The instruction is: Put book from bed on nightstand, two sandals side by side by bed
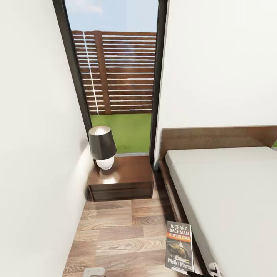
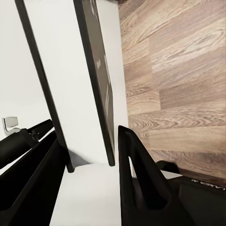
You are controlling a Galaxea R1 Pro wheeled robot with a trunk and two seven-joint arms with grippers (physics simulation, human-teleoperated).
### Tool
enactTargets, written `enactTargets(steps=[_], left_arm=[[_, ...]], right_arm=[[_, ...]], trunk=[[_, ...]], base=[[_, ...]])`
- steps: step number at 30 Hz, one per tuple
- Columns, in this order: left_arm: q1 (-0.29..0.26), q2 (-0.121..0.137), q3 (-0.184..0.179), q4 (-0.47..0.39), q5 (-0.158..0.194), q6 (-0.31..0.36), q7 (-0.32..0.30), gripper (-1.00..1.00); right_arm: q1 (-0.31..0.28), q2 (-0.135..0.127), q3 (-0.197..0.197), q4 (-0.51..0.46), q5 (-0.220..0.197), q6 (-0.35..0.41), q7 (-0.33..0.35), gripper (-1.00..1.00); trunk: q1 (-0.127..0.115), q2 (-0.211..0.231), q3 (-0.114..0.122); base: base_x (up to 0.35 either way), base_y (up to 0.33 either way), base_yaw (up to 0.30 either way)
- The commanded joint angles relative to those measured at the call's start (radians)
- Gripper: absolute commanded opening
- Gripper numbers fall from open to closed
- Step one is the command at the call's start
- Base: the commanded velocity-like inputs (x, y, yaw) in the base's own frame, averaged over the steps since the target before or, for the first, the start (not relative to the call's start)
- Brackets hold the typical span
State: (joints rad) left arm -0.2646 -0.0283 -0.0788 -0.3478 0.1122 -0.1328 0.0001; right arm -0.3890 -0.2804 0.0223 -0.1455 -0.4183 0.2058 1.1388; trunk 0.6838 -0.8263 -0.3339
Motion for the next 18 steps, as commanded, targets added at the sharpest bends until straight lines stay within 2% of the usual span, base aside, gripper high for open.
enactTargets(steps=[1,18], left_arm=[[-0.001,0.001,-0.007,0.000,0.010,-0.004,0.000,1.00],[-0.001,0.001,-0.006,0.001,0.010,-0.004,0.001,1.00]], right_arm=[[-0.001,0.000,0.002,0.000,-0.007,0.010,0.003,-1.00],[-0.001,0.000,0.002,-0.001,-0.007,0.010,0.003,-1.00]], trunk=[[0.000,-0.001,0.000],[0.000,-0.001,0.022]], base=[[0.000,0.000,0.000],[0.000,0.000,0.000]])
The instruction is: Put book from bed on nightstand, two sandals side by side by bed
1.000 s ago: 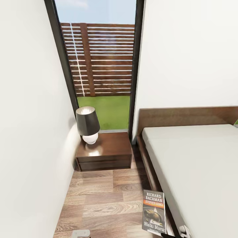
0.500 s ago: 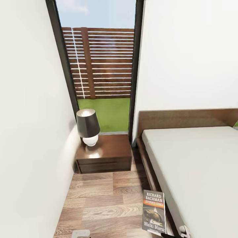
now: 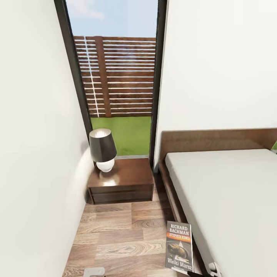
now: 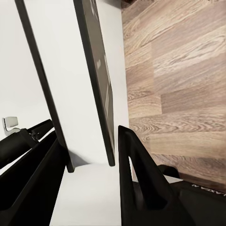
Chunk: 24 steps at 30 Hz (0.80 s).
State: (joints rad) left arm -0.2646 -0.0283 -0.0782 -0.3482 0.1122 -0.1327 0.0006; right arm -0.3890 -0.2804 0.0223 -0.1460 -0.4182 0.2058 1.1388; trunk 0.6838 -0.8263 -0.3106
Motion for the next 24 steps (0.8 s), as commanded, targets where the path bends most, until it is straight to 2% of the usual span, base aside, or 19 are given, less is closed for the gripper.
enactTargets(steps=[1,21,24], left_arm=[[-0.001,0.001,-0.007,0.001,0.010,-0.004,0.000,1.00],[-0.001,0.001,-0.007,0.001,0.010,-0.004,0.000,1.00],[-0.001,0.001,-0.008,0.000,0.010,-0.003,0.001,1.00]], right_arm=[[-0.001,0.000,0.002,-0.001,-0.007,0.010,0.003,-1.00],[-0.001,0.000,0.002,0.000,-0.007,0.010,0.003,-1.00],[0.000,0.000,0.002,-0.001,-0.007,0.010,0.003,-1.00]], trunk=[[0.000,-0.001,-0.001],[0.000,-0.001,0.017],[0.000,-0.001,0.017]], base=[[0.000,0.000,0.000],[0.000,0.000,0.000],[0.000,-0.151,0.000]])
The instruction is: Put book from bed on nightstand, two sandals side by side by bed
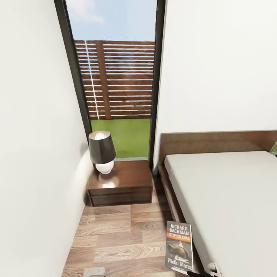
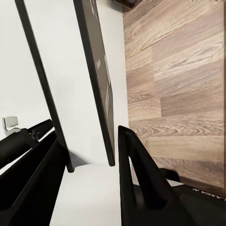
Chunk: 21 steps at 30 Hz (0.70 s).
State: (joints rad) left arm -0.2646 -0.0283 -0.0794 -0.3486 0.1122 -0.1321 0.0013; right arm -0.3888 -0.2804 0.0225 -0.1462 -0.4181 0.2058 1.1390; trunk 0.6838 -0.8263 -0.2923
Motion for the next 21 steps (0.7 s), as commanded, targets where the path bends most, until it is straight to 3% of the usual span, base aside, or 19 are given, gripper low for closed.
enactTargets(steps=[1,21], left_arm=[[-0.001,0.001,-0.007,0.001,0.010,-0.004,0.000,1.00],[-0.001,0.001,-0.007,0.001,0.010,-0.004,0.000,1.00]], right_arm=[[-0.001,0.000,0.002,-0.001,-0.007,0.010,0.002,-1.00],[-0.001,0.000,0.002,0.000,-0.007,0.010,0.002,-1.00]], trunk=[[0.000,-0.001,-0.001],[0.000,-0.001,-0.001]], base=[[0.000,-0.134,0.000],[0.000,-0.014,0.000]])
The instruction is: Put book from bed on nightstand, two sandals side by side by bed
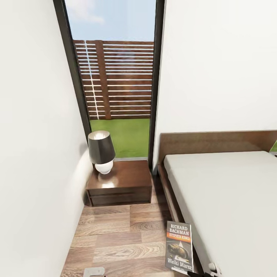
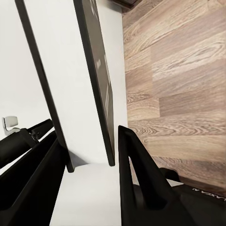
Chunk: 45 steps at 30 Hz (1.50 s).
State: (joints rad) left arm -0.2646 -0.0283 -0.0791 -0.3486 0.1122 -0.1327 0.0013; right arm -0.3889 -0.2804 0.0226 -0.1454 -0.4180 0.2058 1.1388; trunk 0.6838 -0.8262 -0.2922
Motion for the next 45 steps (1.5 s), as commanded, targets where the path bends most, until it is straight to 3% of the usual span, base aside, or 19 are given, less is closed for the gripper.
enactTargets(steps=[1,18,45], left_arm=[[-0.001,0.001,-0.007,0.001,0.010,-0.004,0.000,1.00],[-0.001,0.001,-0.007,0.001,0.010,-0.004,0.000,1.00],[-0.001,0.001,-0.007,0.001,0.010,-0.004,0.000,1.00]], right_arm=[[-0.001,0.000,0.002,0.000,-0.007,0.011,0.003,-1.00],[-0.001,0.000,0.003,-0.001,-0.007,0.011,0.003,-1.00],[-0.001,0.000,0.003,-0.002,-0.007,0.011,0.003,-1.00]], trunk=[[0.000,-0.001,-0.001],[0.000,-0.001,0.000],[0.000,-0.001,0.043]], base=[[0.000,0.000,0.000],[0.121,0.000,0.000],[0.000,0.000,0.000]])
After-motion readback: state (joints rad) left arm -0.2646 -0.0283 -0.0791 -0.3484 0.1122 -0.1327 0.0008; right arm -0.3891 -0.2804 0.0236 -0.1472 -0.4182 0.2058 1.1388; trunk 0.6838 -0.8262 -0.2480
